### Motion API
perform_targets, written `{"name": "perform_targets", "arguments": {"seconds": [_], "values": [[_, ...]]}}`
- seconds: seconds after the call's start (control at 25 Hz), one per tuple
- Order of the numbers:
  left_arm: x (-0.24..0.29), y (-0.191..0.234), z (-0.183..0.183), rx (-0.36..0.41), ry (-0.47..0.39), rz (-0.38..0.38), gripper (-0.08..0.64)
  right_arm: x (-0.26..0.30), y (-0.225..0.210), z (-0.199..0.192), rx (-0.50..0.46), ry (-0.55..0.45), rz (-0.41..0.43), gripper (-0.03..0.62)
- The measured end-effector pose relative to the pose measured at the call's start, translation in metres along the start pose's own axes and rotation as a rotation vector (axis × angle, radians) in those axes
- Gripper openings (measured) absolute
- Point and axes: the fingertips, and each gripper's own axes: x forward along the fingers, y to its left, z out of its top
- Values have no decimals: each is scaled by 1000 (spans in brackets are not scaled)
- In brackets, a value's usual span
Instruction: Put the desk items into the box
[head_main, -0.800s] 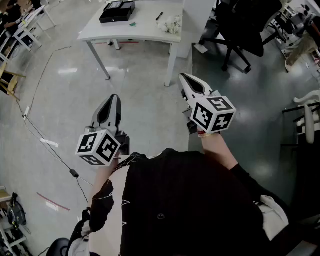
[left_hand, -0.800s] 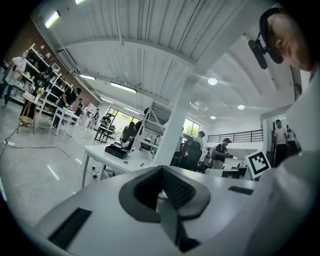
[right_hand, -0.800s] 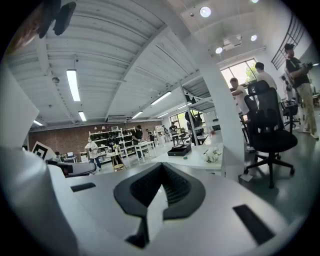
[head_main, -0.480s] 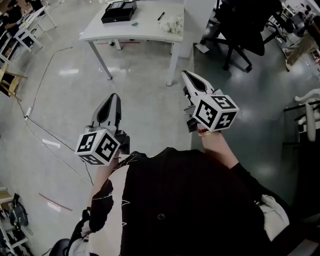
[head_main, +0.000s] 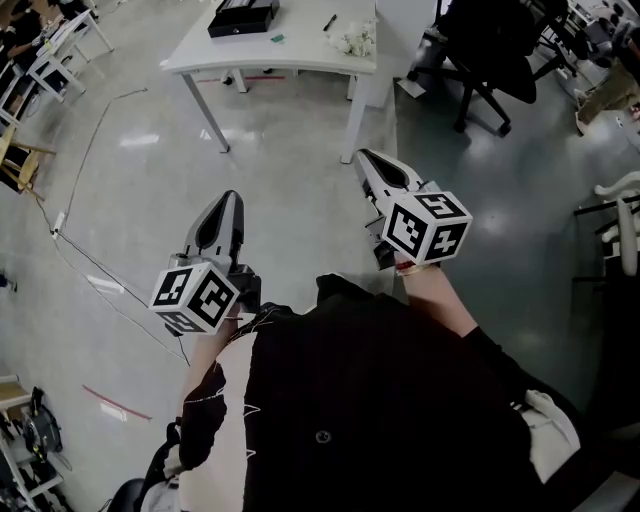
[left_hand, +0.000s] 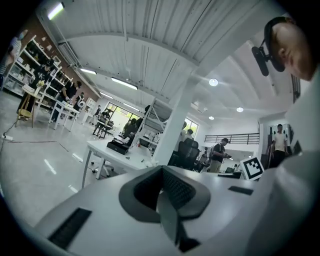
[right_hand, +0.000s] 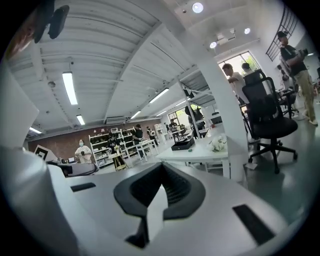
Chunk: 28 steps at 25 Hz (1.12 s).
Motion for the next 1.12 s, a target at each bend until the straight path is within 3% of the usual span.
{"name": "perform_targets", "arguments": {"seconds": [0.68, 1.12], "values": [[48, 55, -7, -28, 36, 74, 11, 83, -24, -10, 15, 90, 27, 5], [126, 99, 53, 10, -30, 128, 11, 189, -48, 39, 22, 70, 107, 5]]}}
